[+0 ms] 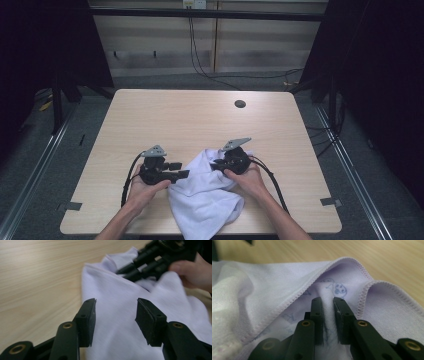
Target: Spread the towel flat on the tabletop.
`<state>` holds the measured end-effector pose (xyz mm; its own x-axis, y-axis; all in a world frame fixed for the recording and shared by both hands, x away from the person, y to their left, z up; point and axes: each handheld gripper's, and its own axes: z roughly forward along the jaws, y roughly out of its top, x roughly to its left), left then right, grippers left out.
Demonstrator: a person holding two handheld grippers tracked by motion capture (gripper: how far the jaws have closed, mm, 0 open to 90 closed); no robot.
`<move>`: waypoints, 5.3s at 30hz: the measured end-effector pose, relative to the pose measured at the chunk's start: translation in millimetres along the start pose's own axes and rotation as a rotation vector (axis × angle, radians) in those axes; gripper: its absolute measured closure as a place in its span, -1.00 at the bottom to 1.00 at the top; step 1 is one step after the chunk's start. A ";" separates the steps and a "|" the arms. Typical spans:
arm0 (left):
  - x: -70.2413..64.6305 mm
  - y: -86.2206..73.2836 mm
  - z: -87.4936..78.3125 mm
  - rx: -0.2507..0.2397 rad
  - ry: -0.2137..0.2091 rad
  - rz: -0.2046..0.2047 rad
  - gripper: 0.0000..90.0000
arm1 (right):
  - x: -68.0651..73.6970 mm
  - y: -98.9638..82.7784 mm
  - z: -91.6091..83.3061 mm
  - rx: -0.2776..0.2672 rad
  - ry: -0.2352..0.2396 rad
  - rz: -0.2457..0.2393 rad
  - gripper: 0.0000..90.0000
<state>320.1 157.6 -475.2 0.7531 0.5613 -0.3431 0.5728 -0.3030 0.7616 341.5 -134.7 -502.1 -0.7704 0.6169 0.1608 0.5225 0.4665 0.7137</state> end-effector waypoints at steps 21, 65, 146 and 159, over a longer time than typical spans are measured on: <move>6.3 -9.0 35.1 0.160 0.012 0.095 0.81 | 24.6 13.1 17.6 0.014 0.063 -0.046 0.89; -14.6 180.9 -160.6 -0.578 0.288 0.226 0.90 | -61.1 191.3 -215.4 -0.501 -0.459 -0.006 0.92; 23.1 -31.5 -15.1 0.138 0.105 0.054 0.93 | -2.2 -30.8 -82.6 -0.078 -0.142 0.026 0.35; 9.1 -39.0 -27.9 0.112 0.047 0.041 0.71 | 77.5 -0.3 -24.5 -0.015 0.150 -0.132 0.22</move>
<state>295.6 196.0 -492.6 0.7624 0.5812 -0.2845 0.5760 -0.4091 0.7078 272.7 -102.6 -473.2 -0.8784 0.4490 0.1639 0.4084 0.5269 0.7453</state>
